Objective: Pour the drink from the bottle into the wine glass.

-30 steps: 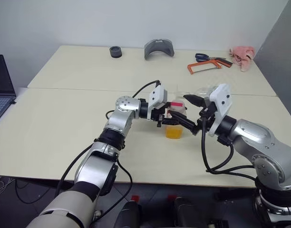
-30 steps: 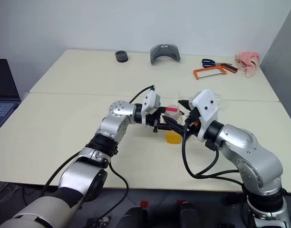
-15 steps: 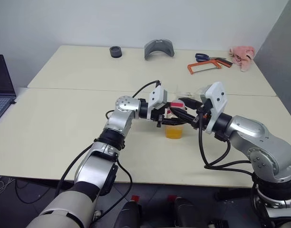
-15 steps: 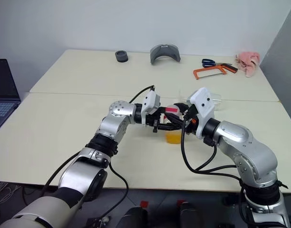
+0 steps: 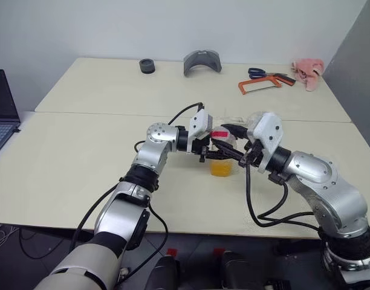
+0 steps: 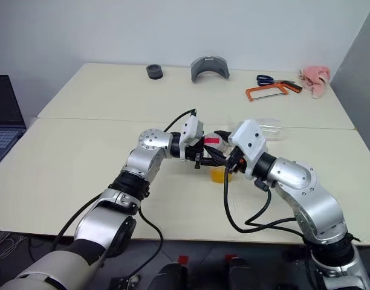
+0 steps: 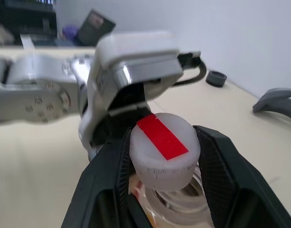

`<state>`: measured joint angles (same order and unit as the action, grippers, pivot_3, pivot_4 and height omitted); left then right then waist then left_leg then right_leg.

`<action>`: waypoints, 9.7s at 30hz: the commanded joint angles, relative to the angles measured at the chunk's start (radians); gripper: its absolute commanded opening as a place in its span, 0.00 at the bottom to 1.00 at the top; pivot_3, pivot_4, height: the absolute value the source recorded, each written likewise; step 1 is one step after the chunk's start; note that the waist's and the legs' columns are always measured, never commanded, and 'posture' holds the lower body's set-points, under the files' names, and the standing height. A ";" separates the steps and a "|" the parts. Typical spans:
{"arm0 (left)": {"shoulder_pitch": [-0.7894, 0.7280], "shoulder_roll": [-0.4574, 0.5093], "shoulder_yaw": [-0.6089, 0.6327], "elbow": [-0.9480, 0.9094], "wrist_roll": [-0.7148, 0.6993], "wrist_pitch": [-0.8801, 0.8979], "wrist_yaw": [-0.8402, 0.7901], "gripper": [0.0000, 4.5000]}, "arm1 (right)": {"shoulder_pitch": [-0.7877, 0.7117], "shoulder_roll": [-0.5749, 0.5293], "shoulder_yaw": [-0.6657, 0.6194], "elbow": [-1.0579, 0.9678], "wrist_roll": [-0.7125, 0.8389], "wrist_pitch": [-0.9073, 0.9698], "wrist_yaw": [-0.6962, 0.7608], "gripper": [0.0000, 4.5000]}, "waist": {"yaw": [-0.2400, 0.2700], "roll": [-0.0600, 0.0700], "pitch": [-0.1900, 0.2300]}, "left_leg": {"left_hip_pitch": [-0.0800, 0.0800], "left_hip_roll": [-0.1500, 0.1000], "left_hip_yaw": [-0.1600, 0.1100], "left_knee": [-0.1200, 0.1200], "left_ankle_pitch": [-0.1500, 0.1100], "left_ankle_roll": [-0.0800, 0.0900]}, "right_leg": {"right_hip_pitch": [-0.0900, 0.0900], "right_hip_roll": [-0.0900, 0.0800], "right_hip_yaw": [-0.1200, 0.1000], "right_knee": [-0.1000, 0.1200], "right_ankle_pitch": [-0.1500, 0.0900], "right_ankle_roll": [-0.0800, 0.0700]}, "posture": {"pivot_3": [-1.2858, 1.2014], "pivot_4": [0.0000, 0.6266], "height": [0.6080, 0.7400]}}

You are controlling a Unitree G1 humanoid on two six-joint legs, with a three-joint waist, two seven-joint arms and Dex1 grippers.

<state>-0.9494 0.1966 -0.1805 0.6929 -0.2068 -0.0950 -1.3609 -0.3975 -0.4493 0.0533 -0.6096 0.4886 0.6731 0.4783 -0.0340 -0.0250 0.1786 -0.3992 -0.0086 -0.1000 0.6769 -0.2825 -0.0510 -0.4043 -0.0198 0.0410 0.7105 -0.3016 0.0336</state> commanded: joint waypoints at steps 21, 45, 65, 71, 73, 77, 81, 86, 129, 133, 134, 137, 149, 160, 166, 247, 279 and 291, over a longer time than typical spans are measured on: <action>0.024 0.001 0.011 -0.062 -0.006 0.023 0.038 0.48 | 0.530 0.040 -0.313 0.139 -0.096 -0.232 -0.089 0.46 | -0.003 0.002 0.000 | 0.002 0.000 0.006 -0.001 0.000 0.000 | 0.000 0.001 0.003 0.001 0.000 0.000 | 0.52 0.24 1.00; -0.105 0.181 0.259 0.223 0.115 -0.011 0.788 0.48 | 0.105 -0.056 0.038 -0.008 -0.055 -0.009 0.022 1.00 | -0.015 0.001 0.001 | 0.001 0.000 0.000 0.000 0.000 0.000 | 0.000 0.001 0.000 0.000 0.000 0.000 | 0.52 0.24 1.00; -0.185 0.256 0.362 0.482 0.122 0.016 1.059 0.48 | -0.334 0.227 0.274 0.398 -0.265 -0.099 0.038 1.00 | -0.023 0.000 0.002 | 0.000 -0.001 -0.001 -0.001 0.002 -0.004 | -0.003 -0.002 -0.002 0.002 0.000 0.000 | 0.52 0.24 1.00; -0.163 0.263 0.366 0.502 0.130 0.029 1.072 0.69 | -0.337 0.246 0.266 0.407 -0.281 -0.100 0.048 1.00 | -0.024 0.000 0.001 | 0.000 -0.001 0.000 -0.001 0.002 -0.004 | -0.003 -0.002 -0.001 0.003 0.000 0.000 | 0.52 0.24 1.00; -0.157 0.264 0.362 0.502 0.135 0.024 1.065 0.84 | -0.339 0.251 0.265 0.410 -0.284 -0.099 0.050 1.00 | -0.025 0.000 0.002 | 0.000 -0.001 0.000 -0.001 0.002 -0.004 | -0.003 -0.002 -0.001 0.003 0.000 0.000 | 0.52 0.24 1.00; -0.148 0.263 0.358 0.502 0.139 0.012 1.052 1.00 | -0.342 0.257 0.265 0.412 -0.288 -0.099 0.053 1.00 | -0.024 0.000 0.002 | -0.001 -0.001 -0.001 0.000 0.002 -0.004 | -0.005 -0.002 -0.002 0.003 0.000 0.000 | 0.52 0.24 1.00; -0.125 0.259 0.346 0.494 0.150 -0.006 1.033 1.00 | -0.338 0.261 0.262 0.406 -0.289 -0.095 0.054 1.00 | -0.024 0.000 0.002 | -0.001 -0.001 -0.001 0.000 0.002 -0.004 | -0.005 -0.002 -0.002 0.003 0.000 0.000 | 0.52 0.24 1.00; -0.077 0.256 0.324 0.475 0.172 -0.047 1.029 1.00 | -0.301 0.244 0.261 0.385 -0.292 -0.090 0.055 1.00 | -0.024 0.000 0.002 | -0.001 -0.001 -0.001 -0.001 0.002 -0.004 | -0.005 -0.002 -0.002 0.003 0.000 0.000 | 0.52 0.24 1.00; 0.534 0.305 0.226 -0.444 -0.021 0.082 0.525 1.00 | -0.366 0.692 -0.517 0.905 0.282 -0.240 -0.615 1.00 | -0.029 0.003 0.002 | 0.003 0.001 0.003 -0.003 0.000 -0.001 | -0.002 -0.001 0.001 0.003 0.000 -0.001 | 0.52 0.24 1.00; 0.516 0.312 0.214 -0.435 -0.012 0.076 0.496 1.00 | -0.430 0.676 -0.536 1.014 0.341 -0.281 -0.604 1.00 | -0.041 0.003 0.002 | 0.008 0.002 0.006 -0.010 0.001 0.000 | -0.002 0.000 0.002 0.003 0.001 -0.001 | 0.52 0.24 1.00; 0.511 0.312 0.213 -0.435 -0.010 0.077 0.494 1.00 | -0.444 0.674 -0.536 1.037 0.352 -0.289 -0.604 1.00 | -0.044 0.003 0.002 | 0.008 0.002 0.006 -0.011 0.001 0.000 | -0.002 0.000 0.002 0.003 0.001 -0.001 | 0.52 0.24 1.00; 0.502 0.308 0.206 -0.454 -0.006 0.092 0.493 1.00 | -0.475 0.671 -0.539 1.105 0.369 -0.318 -0.608 1.00 | -0.049 0.003 0.002 | 0.008 0.002 0.005 -0.012 0.001 0.000 | -0.002 -0.001 0.002 0.002 0.001 -0.002 | 0.52 0.24 1.00; 0.497 0.325 0.182 -0.601 -0.006 0.208 0.507 1.00 | -0.680 0.593 -0.619 1.546 0.352 -0.554 -0.492 1.00 | -0.053 0.004 0.002 | 0.008 0.002 0.007 -0.013 0.001 0.000 | -0.002 -0.001 0.003 0.002 0.001 -0.002 | 0.52 0.24 1.00; 0.497 0.331 0.177 -0.583 0.004 0.189 0.495 1.00 | -0.796 0.471 -0.729 1.847 0.323 -0.753 -0.431 1.00 | -0.050 0.004 0.002 | 0.007 0.001 0.007 -0.013 0.001 0.000 | -0.002 -0.002 0.003 0.000 0.001 -0.002 | 0.52 0.24 1.00; 0.498 0.323 0.172 -0.521 0.013 0.134 0.484 1.00 | -0.811 0.457 -0.782 1.896 0.329 -0.735 -0.441 0.86 | -0.050 0.004 0.002 | 0.008 0.002 0.008 -0.014 0.001 0.000 | -0.002 -0.002 0.004 0.001 0.001 -0.002 | 0.52 0.24 1.00; 0.445 0.317 0.224 -0.392 -0.009 0.095 0.478 1.00 | -0.173 0.417 0.055 0.999 -0.471 -0.868 -0.215 0.03 | -0.050 0.003 0.002 | 0.007 0.002 0.006 -0.013 0.002 -0.002 | -0.003 -0.001 0.003 0.001 0.001 -0.002 | 0.52 0.24 1.00; 0.461 0.337 0.250 -0.480 -0.029 0.164 0.498 1.00 | -0.198 0.422 0.040 1.128 -0.454 -0.894 -0.142 0.93 | -0.049 0.003 0.002 | 0.007 0.001 0.005 -0.013 0.003 -0.004 | -0.003 -0.002 0.002 0.001 0.001 -0.002 | 0.52 0.24 1.00; 0.507 0.334 0.262 -0.513 -0.037 0.173 0.522 1.00 | -0.198 0.427 0.038 1.089 -0.455 -0.780 -0.151 0.93 | -0.049 0.003 0.002 | 0.008 0.002 0.005 -0.013 0.002 -0.003 | -0.003 -0.002 0.002 0.001 0.001 -0.002 | 0.52 0.24 1.00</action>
<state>-0.4372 0.5260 0.0662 0.2203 -0.2304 0.0838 -0.8425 -0.5510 -0.0366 0.0982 0.4812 0.0306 -0.1054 0.3416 -0.0832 -0.0216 0.1805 -0.3915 -0.0064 -0.0948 0.6640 -0.2803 -0.0538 -0.4070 -0.0214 0.0433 0.7115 -0.3008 0.0317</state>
